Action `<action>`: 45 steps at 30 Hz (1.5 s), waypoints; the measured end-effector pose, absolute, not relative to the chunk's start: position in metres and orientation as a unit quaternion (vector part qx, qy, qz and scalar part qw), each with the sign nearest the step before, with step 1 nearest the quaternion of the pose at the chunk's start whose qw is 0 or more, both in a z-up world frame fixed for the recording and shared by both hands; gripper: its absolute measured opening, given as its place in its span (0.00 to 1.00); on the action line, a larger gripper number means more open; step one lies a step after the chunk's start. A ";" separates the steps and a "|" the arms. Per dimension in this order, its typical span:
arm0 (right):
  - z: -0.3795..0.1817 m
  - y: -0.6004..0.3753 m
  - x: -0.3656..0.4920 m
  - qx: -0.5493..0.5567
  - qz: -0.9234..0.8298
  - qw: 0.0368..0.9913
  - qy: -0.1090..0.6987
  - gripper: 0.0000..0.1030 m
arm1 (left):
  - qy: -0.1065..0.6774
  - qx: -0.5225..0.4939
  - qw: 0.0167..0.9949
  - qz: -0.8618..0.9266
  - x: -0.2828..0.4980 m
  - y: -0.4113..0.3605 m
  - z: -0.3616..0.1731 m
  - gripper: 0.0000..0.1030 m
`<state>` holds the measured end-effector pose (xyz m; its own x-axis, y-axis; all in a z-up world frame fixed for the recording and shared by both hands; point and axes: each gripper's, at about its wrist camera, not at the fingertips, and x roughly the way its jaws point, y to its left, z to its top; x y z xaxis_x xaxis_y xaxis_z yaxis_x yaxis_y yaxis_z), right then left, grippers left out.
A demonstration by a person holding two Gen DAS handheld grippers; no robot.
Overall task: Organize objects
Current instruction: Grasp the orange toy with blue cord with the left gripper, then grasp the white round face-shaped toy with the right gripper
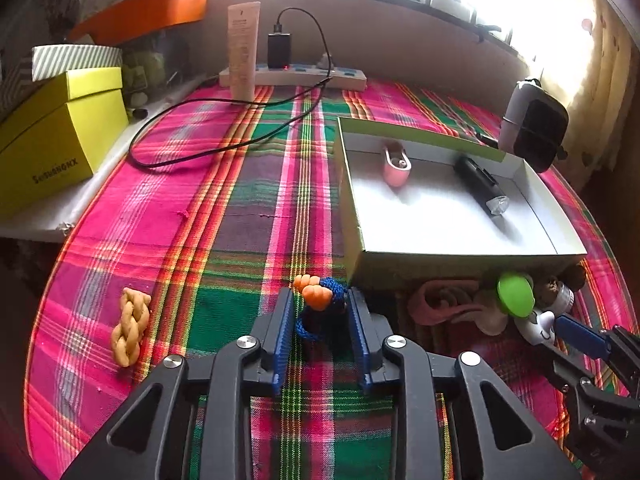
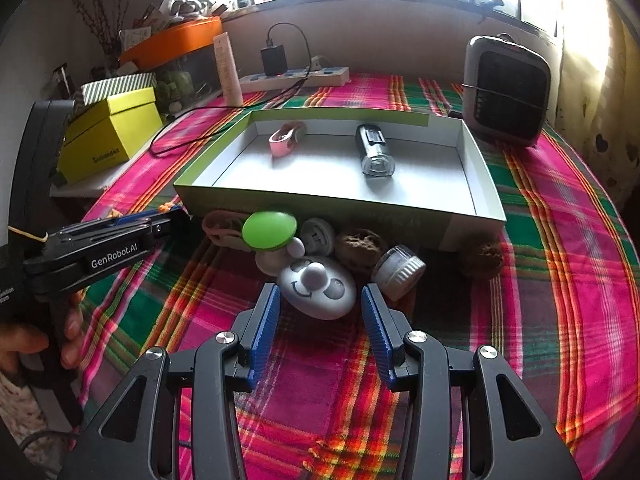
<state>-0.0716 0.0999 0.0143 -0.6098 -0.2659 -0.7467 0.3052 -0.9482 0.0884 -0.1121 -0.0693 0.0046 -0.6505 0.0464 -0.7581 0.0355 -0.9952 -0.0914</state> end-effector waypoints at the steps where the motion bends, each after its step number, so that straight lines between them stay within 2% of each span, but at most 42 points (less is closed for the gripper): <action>1: 0.014 0.099 -0.072 0.414 -0.896 0.161 0.026 0.43 | -0.049 -0.418 0.002 0.907 -0.112 -0.069 0.005 0.22; 8: 0.013 0.092 -0.077 0.415 -0.893 0.162 0.059 0.43 | -0.051 -0.418 0.005 0.907 -0.111 -0.070 0.005 0.16; 21: 0.009 0.086 -0.084 0.425 -0.885 0.170 0.090 0.43 | -0.051 -0.420 0.017 0.906 -0.098 -0.064 0.005 0.16; 37: 0.009 0.089 -0.083 0.424 -0.885 0.176 0.074 0.42 | -0.048 -0.420 0.022 0.906 -0.090 -0.058 0.005 0.16; 38: 0.009 0.090 -0.083 0.424 -0.885 0.175 0.073 0.40 | -0.049 -0.420 0.023 0.906 -0.089 -0.058 0.005 0.16; 39: 0.009 0.090 -0.082 0.424 -0.886 0.175 0.073 0.31 | -0.048 -0.420 0.024 0.906 -0.088 -0.057 0.005 0.16; 45: 0.010 0.093 -0.082 0.424 -0.886 0.178 0.062 0.31 | -0.044 -0.421 0.027 0.906 -0.084 -0.053 0.005 0.16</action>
